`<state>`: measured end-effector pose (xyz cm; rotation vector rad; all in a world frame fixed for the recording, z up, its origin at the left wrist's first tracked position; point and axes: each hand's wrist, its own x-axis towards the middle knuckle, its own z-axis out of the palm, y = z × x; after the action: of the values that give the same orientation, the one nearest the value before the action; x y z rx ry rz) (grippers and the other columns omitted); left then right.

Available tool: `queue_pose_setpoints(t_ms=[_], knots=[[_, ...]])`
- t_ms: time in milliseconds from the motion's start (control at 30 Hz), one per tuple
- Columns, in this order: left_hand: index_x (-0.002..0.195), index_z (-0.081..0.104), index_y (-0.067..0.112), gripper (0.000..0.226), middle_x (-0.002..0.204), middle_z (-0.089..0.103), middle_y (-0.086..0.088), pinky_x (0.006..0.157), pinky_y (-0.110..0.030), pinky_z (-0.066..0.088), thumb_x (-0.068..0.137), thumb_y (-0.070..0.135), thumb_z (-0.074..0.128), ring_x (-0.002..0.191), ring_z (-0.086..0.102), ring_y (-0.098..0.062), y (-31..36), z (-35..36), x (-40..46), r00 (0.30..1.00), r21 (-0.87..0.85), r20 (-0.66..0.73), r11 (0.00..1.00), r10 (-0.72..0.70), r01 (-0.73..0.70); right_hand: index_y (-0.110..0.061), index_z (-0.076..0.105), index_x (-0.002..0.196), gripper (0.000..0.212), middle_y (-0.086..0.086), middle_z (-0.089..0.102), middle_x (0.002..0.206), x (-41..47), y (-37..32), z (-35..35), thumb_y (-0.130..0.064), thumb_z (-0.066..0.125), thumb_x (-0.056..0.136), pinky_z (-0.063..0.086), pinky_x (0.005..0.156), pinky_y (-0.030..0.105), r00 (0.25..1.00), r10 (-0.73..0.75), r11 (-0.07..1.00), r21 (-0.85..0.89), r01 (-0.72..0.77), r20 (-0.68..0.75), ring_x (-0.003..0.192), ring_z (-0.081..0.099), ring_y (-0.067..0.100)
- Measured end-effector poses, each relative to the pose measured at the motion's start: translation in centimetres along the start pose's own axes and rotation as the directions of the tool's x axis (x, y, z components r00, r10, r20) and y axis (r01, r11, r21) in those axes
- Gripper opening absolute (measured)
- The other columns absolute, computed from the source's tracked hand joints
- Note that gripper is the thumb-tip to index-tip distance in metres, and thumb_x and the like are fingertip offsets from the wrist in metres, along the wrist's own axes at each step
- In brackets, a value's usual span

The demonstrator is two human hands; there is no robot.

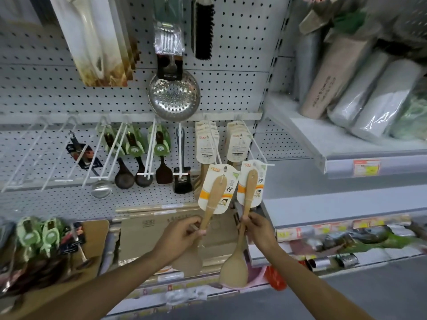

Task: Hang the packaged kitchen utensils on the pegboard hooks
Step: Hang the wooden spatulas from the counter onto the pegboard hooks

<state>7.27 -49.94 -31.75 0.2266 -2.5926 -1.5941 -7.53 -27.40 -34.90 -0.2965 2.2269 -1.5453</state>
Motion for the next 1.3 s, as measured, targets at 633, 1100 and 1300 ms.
queue_pose_setpoints(t_ms=[633,1100,1300], knots=[[0.086,0.066,0.043,0.019,0.088,0.074,0.018,0.077,-0.028,0.058,0.091,0.025,0.071,0.083,0.071,-0.002,1.1,0.8,1.3,1.0,0.059,-0.021,0.998,0.013,-0.012,-0.027,0.063,0.092,0.009,0.004,0.071,0.096,9.6,-4.5,-0.4,-0.028,0.056,0.097,0.056,0.078,0.041,0.999,-0.028,0.999,-0.048,0.026,-0.043,0.09,0.067,0.026],[0.087,0.065,0.033,0.007,0.084,0.07,0.016,0.071,-0.031,0.054,0.088,0.04,0.068,0.077,0.066,-0.001,-1.3,1.5,0.8,1.0,0.133,0.023,0.991,-0.005,0.002,-0.025,0.06,0.111,0.051,-0.011,0.069,0.097,0.9,-2.3,1.5,0.004,0.078,0.073,0.058,0.076,0.031,0.894,-0.034,0.992,-0.091,0.084,0.446,0.087,0.066,0.008],[0.087,0.063,0.043,0.013,0.084,0.074,0.01,0.073,-0.039,0.059,0.089,0.031,0.068,0.077,0.072,-0.012,-1.8,3.8,-0.9,0.998,0.055,0.026,0.997,-0.058,0.057,-0.014,0.07,0.107,0.02,0.001,0.075,0.106,-1.6,-3.2,3.5,-0.011,0.07,0.088,0.057,0.089,0.038,0.94,-0.172,0.975,0.187,0.119,0.296,0.102,0.07,0.019]])
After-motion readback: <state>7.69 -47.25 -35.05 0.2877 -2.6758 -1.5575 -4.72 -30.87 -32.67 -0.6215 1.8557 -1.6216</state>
